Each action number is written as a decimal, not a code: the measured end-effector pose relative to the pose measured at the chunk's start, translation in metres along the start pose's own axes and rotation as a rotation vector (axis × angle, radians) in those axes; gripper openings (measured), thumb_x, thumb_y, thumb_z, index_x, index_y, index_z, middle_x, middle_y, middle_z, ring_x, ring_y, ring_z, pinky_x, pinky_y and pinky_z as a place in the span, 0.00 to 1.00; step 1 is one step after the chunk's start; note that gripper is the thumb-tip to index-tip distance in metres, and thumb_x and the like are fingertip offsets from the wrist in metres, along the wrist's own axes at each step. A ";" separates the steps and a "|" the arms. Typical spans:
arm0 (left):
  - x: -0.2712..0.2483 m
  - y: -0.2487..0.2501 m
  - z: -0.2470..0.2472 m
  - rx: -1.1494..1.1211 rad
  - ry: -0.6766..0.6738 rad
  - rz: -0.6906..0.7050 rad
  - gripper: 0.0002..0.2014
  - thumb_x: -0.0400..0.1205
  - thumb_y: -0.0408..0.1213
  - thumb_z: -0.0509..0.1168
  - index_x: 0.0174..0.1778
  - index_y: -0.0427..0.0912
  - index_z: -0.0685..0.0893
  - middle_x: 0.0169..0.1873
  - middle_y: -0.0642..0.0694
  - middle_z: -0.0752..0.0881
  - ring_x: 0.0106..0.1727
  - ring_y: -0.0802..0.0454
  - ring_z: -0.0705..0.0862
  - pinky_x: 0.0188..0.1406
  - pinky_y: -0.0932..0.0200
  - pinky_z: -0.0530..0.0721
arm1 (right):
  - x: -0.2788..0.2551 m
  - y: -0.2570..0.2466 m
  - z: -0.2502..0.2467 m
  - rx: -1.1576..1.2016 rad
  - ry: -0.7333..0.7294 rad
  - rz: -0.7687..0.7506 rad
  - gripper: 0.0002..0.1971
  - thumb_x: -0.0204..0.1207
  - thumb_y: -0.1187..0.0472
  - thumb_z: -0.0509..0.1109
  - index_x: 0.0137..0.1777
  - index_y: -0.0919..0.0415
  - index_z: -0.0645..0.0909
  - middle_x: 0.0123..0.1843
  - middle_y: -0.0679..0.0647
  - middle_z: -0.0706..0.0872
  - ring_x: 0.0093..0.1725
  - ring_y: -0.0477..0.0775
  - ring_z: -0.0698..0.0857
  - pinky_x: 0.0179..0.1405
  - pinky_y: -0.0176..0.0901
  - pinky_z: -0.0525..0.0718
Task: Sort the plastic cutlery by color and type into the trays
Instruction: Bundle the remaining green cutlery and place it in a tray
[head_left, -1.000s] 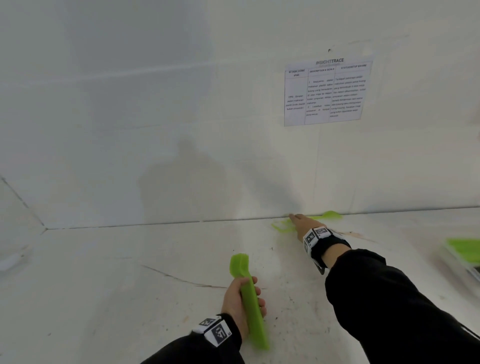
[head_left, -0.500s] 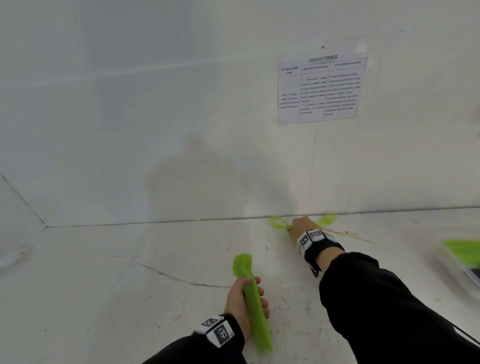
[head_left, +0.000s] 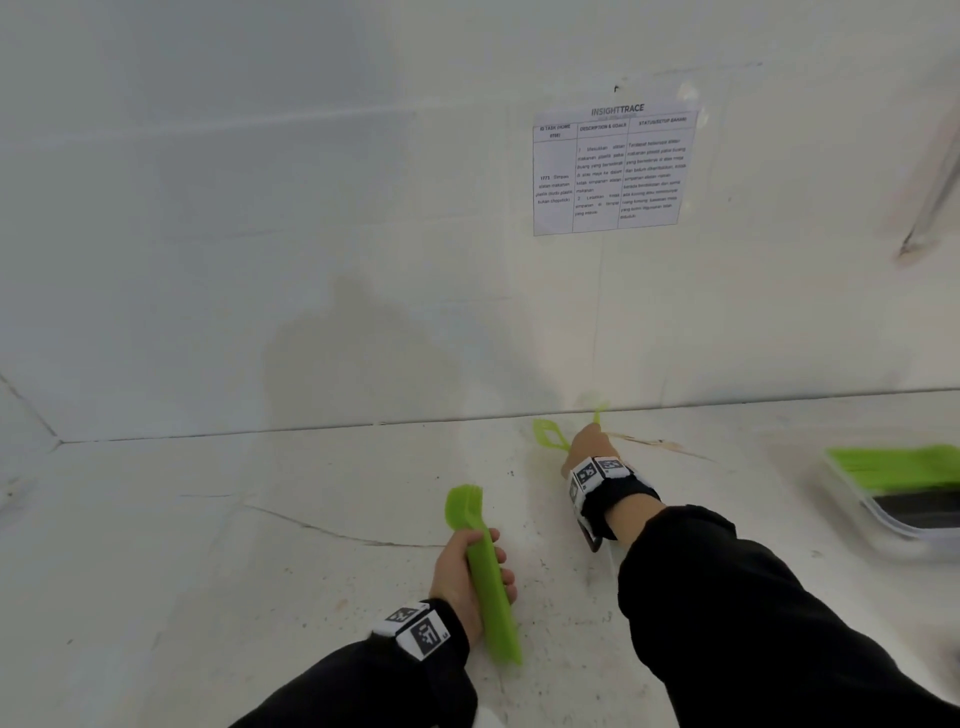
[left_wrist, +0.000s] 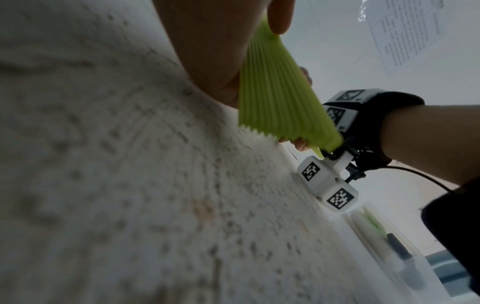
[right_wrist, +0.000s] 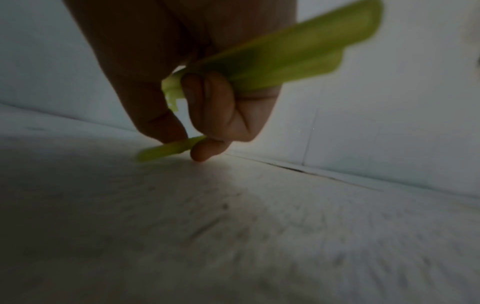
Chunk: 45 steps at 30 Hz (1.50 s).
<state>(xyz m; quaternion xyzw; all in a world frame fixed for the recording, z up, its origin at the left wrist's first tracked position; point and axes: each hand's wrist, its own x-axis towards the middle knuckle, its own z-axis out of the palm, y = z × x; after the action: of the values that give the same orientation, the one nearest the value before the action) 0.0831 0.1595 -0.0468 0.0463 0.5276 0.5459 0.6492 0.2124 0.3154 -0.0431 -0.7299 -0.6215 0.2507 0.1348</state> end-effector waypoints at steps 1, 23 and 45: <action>0.000 0.000 0.000 -0.006 -0.003 0.003 0.09 0.81 0.36 0.56 0.38 0.36 0.77 0.21 0.45 0.74 0.14 0.51 0.72 0.17 0.65 0.74 | -0.004 0.001 0.000 0.010 -0.006 0.006 0.21 0.80 0.65 0.62 0.72 0.69 0.68 0.70 0.65 0.76 0.68 0.64 0.77 0.62 0.48 0.77; -0.036 0.007 -0.043 -0.006 0.024 0.231 0.06 0.83 0.29 0.58 0.45 0.36 0.79 0.31 0.39 0.77 0.31 0.44 0.77 0.33 0.55 0.76 | -0.198 -0.005 0.041 0.376 -0.017 -0.543 0.10 0.80 0.65 0.61 0.59 0.61 0.76 0.48 0.50 0.75 0.48 0.49 0.74 0.44 0.32 0.66; -0.068 0.003 -0.070 0.096 -0.064 0.338 0.11 0.85 0.35 0.59 0.58 0.31 0.80 0.46 0.34 0.84 0.43 0.40 0.83 0.49 0.43 0.83 | -0.242 -0.018 0.049 0.528 0.092 -0.452 0.15 0.72 0.65 0.69 0.29 0.57 0.66 0.28 0.49 0.70 0.28 0.46 0.67 0.28 0.34 0.65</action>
<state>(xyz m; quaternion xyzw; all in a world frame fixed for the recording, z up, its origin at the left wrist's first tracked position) 0.0400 0.0730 -0.0321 0.1826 0.5166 0.6197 0.5618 0.1466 0.0775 -0.0268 -0.5245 -0.6742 0.3335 0.3989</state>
